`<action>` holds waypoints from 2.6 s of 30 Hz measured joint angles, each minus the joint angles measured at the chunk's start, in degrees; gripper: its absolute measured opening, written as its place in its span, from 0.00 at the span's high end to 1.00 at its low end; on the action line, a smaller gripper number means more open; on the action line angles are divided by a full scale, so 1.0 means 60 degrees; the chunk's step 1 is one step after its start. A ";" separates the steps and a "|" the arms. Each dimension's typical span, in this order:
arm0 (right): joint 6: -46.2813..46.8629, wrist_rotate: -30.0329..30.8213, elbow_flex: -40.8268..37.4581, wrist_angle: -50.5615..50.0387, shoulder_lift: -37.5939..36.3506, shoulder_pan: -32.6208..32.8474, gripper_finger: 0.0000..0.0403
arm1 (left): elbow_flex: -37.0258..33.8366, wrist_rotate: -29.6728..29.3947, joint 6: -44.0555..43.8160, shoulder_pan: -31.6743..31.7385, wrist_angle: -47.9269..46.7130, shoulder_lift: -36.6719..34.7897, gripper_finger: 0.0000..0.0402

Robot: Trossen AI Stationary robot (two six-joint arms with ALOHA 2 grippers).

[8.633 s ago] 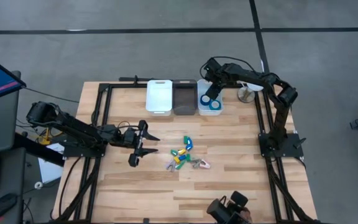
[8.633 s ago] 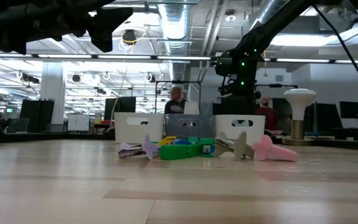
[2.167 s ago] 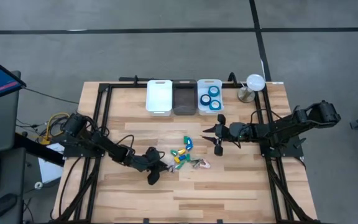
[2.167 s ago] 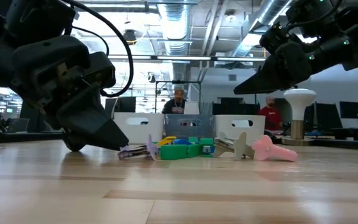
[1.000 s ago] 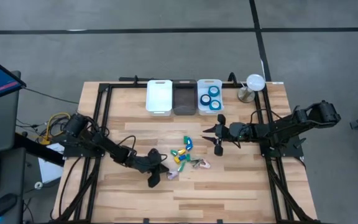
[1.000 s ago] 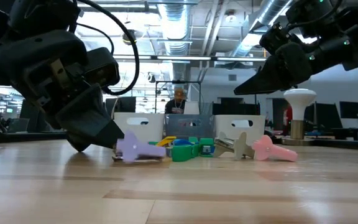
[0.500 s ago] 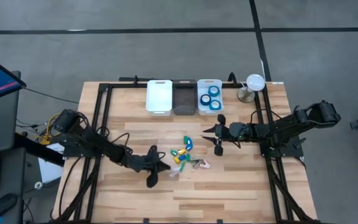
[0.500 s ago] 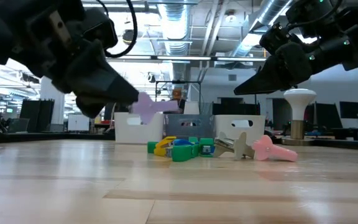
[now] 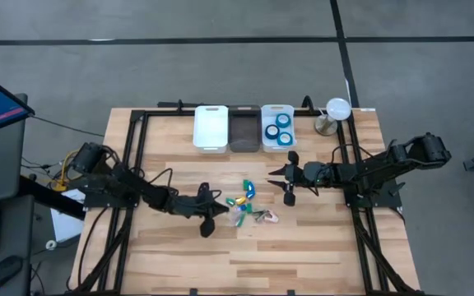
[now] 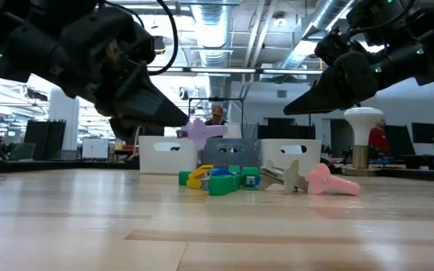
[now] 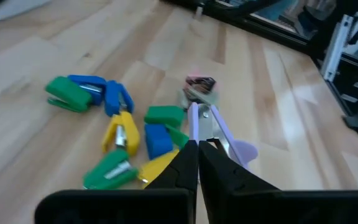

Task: Pick and place Stapler, Stapler remover, tape
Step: Put the purple stapler remover into the left white bin

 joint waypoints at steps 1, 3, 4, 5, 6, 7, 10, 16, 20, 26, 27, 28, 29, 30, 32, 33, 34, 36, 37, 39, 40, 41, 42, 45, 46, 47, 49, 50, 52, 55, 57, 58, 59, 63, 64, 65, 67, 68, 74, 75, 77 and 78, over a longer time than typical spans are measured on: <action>-0.0002 0.0001 0.0000 0.0000 0.0001 0.0000 0.71 | 0.0000 0.0021 0.0090 0.0090 0.0003 0.0000 0.99; -0.0003 0.0001 0.0000 0.0000 -0.0003 0.0000 0.71 | 0.0000 0.0084 0.0229 0.0281 -0.0016 -0.0067 0.99; -0.0001 -0.0001 0.0000 0.0000 -0.0003 0.0000 0.71 | 0.0000 0.0099 0.0297 0.0367 -0.0004 -0.0121 0.99; 0.0001 -0.0002 0.0000 -0.0004 0.0001 0.0000 0.71 | 0.0000 0.0101 0.0431 0.0453 -0.0034 -0.0212 0.99; -0.0003 -0.0003 0.0000 0.0000 -0.0003 0.0000 0.71 | -0.0004 0.0116 0.0549 0.0532 -0.0047 -0.0328 0.99; -0.0003 0.0000 0.0000 0.0000 -0.0003 0.0000 0.71 | -0.0030 0.0163 0.0695 0.0618 -0.0055 -0.0497 0.99; -0.0001 -0.0002 0.0000 -0.0002 -0.0002 0.0004 0.71 | -0.0189 0.0324 0.1060 0.0877 -0.0154 -0.1134 0.99; -0.0001 -0.0003 0.0000 -0.0009 -0.0003 0.0004 0.71 | -0.0796 0.0413 0.1563 0.1457 -0.0553 -0.2756 0.99; 0.0001 -0.0025 0.0000 0.0001 -0.0003 0.0002 0.71 | -0.1333 0.0417 0.1724 0.1938 -0.0891 -0.3732 0.99; -0.0001 -0.0450 0.0000 0.0143 -0.0003 0.0000 0.71 | -0.2119 0.0496 0.1934 0.2838 -0.0936 -0.4827 0.99; -0.0002 -0.0492 0.0000 0.0168 -0.0003 0.0000 0.71 | -0.2215 0.0524 0.1952 0.2995 -0.0929 -0.4962 0.99; 0.0001 -0.0498 0.0000 0.0198 -0.0003 0.0004 0.71 | -0.2292 0.0623 0.1956 0.3167 -0.0918 -0.5058 0.99; 0.0001 -0.0498 0.0000 0.0257 -0.0003 0.0003 0.71 | -0.2379 0.0769 0.1956 0.3322 -0.0934 -0.5151 0.99; 0.0004 -0.0498 0.0000 0.0335 -0.0003 0.0004 0.71 | -0.2455 0.0846 0.1952 0.3475 -0.0937 -0.5207 0.99; 0.0005 -0.0498 0.0000 0.0525 -0.0003 0.0004 0.71 | -0.2480 0.1014 0.1951 0.3723 -0.0930 -0.5191 0.99; 0.0006 -0.0498 0.0000 0.0656 -0.0003 0.0003 0.71 | -0.2496 0.1073 0.1958 0.3846 -0.0934 -0.5193 0.99; 0.0017 -0.0498 0.0000 0.0768 -0.0003 0.0001 0.71 | -0.2499 0.1179 0.1972 0.3959 -0.0940 -0.5191 0.99; 0.0056 -0.0494 0.0000 0.0922 -0.0003 0.0000 0.71 | -0.2499 0.1328 0.1988 0.4186 -0.0923 -0.5191 0.99; 0.0057 -0.0494 0.0000 0.1018 -0.0003 0.0000 0.71 | -0.2499 0.1393 0.2028 0.4293 -0.0927 -0.5191 0.99; 0.0081 -0.0494 0.0000 0.1186 -0.0003 0.0000 0.71 | -0.2499 0.1583 0.2165 0.4497 -0.0898 -0.5191 0.99; 0.0082 -0.0491 0.0000 0.1211 -0.0003 0.0000 0.71 | -0.2499 0.1631 0.2167 0.4611 -0.0889 -0.5191 0.99; 0.0112 -0.0491 0.0000 0.1213 -0.0003 0.0000 0.71 | -0.2499 0.1705 0.2171 0.4716 -0.0889 -0.5191 0.99; 0.0215 -0.0491 0.0000 0.1217 -0.0003 0.0000 0.71 | -0.2499 0.1826 0.2211 0.4829 -0.0889 -0.5191 0.99; 0.0508 -0.0491 0.0000 0.1217 -0.0003 -0.0088 0.71 | -0.2499 0.2041 0.2347 0.5143 -0.0837 -0.5191 0.99; 0.0557 -0.0487 0.0000 0.1213 -0.0003 -0.0125 0.71 | -0.2496 0.2084 0.2412 0.5257 -0.0814 -0.5191 0.99; 0.0565 -0.0484 0.0000 0.1213 -0.0003 -0.0170 0.71 | -0.2499 0.2148 0.2439 0.5388 -0.0779 -0.5191 0.99; 0.0577 -0.0480 0.0000 0.1209 -0.0003 -0.0264 0.71 | -0.2495 0.2261 0.2540 0.5698 -0.0709 -0.5191 0.99; 0.0580 -0.0480 0.0000 0.1202 -0.0003 -0.0307 0.71 | -0.2495 0.2318 0.2629 0.5872 -0.0668 -0.5191 0.99; 0.0580 -0.0473 0.0000 0.1173 -0.0003 -0.0400 0.71 | -0.2495 0.2493 0.2668 0.6261 -0.0512 -0.5191 0.99; 0.0580 -0.0469 0.0000 0.1146 -0.0003 -0.0474 0.71 | -0.2463 0.2961 0.2829 0.7004 -0.0263 -0.5191 0.99; 0.0580 -0.0469 0.0000 0.1142 -0.0003 -0.0519 0.71 | -0.2361 0.3308 0.2918 0.7548 -0.0284 -0.5187 0.99; 0.0580 -0.0469 0.0000 0.1142 -0.0003 -0.0521 0.71 | -0.2276 0.3479 0.2922 0.7809 -0.0279 -0.5187 0.99; 0.0580 -0.0469 0.0000 0.1125 -0.0003 -0.0521 0.71 | -0.2183 0.3637 0.2954 0.8068 -0.0271 -0.5187 0.99; 0.0580 -0.0471 0.0000 0.1039 -0.0003 -0.0521 0.71 | -0.1760 0.3902 0.3223 0.8837 -0.0453 -0.5187 0.99; 0.0580 -0.0469 0.0000 0.1005 -0.0003 -0.0521 0.71 | -0.1581 0.3905 0.3248 0.9001 -0.0702 -0.5187 0.99; 0.0580 -0.0473 0.0000 0.0984 -0.0003 -0.0521 0.71 | -0.1370 0.3912 0.3338 0.9154 -0.1059 -0.5187 0.99; 0.0580 -0.0472 0.0000 0.0932 -0.0003 -0.0518 0.71 | -0.0858 0.3912 0.3616 0.9423 -0.2149 -0.5187 0.99; 0.0580 -0.0472 0.0000 0.0916 -0.0003 -0.0517 0.71 | -0.0568 0.3915 0.3774 0.9538 -0.2741 -0.5187 0.99; 0.0580 -0.0473 0.0000 0.0895 -0.0003 -0.0514 0.71 | 0.1200 0.4800 0.4453 1.0254 -0.5491 -0.5184 0.99; 0.0580 -0.0473 0.0000 0.0893 -0.0003 -0.0514 0.71 | 0.1510 0.4803 0.4625 1.0364 -0.5978 -0.5167 0.99; 0.0580 -0.0473 0.0000 0.0885 -0.0003 -0.0514 0.71 | 0.2122 0.4793 0.4924 1.0516 -0.6783 -0.5006 0.99; 0.0580 -0.0476 0.0000 0.0882 -0.0003 -0.0514 0.71 | 0.2370 0.4794 0.5000 1.0593 -0.7178 -0.4911 0.99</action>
